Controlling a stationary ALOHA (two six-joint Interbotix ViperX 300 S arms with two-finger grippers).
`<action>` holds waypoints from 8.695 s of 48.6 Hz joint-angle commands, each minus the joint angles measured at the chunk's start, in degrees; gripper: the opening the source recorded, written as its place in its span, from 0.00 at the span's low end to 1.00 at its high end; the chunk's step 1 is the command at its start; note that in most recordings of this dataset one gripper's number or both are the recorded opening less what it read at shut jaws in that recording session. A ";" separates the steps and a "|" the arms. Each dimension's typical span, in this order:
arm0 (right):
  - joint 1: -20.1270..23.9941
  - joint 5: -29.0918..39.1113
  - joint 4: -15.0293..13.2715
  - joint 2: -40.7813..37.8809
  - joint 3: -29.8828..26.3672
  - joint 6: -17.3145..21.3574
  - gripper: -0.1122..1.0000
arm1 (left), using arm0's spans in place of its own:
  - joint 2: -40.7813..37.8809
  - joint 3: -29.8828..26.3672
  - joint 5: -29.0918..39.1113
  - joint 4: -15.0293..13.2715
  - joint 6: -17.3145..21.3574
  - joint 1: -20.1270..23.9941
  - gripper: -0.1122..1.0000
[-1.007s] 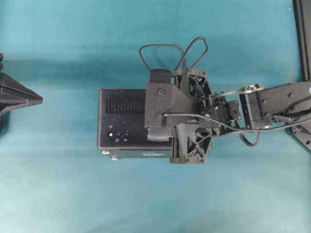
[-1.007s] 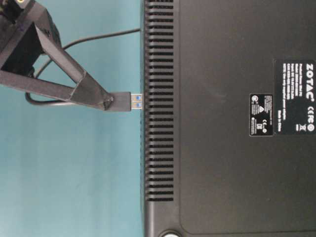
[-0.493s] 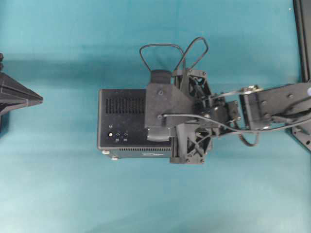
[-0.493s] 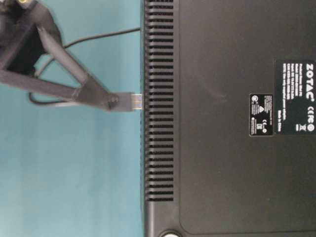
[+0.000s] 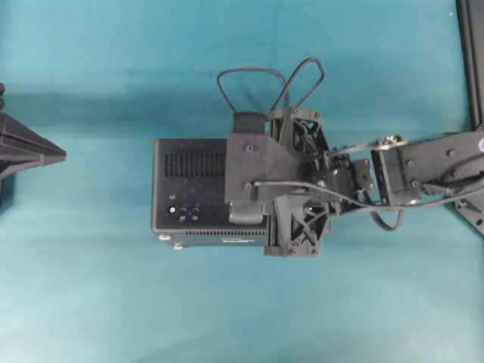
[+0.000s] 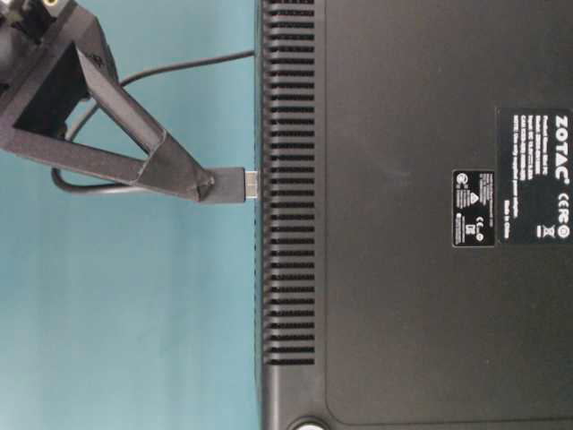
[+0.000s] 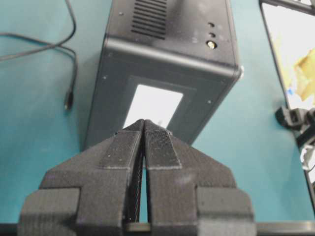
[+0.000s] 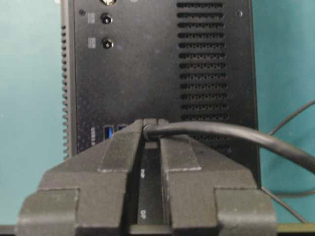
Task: Insert the USB into the PC box with both arms.
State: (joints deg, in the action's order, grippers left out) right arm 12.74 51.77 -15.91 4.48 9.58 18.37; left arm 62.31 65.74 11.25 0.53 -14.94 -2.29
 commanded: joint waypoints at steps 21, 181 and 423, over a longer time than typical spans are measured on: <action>-1.93 0.44 0.18 0.35 -0.35 0.26 0.18 | -0.09 -0.70 -0.53 0.09 -0.09 -0.18 0.10; -1.05 15.82 8.09 -5.63 -11.25 0.00 0.18 | 2.20 -0.44 -0.53 0.09 -0.09 -0.09 0.10; -0.97 12.30 7.29 -5.10 -11.25 4.57 0.19 | 3.08 0.00 -0.09 0.09 -0.26 -0.09 0.10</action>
State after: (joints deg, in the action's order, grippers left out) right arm 11.34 64.34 -8.35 -1.14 -1.23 22.59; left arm 65.83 66.71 11.43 0.53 -15.12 -2.37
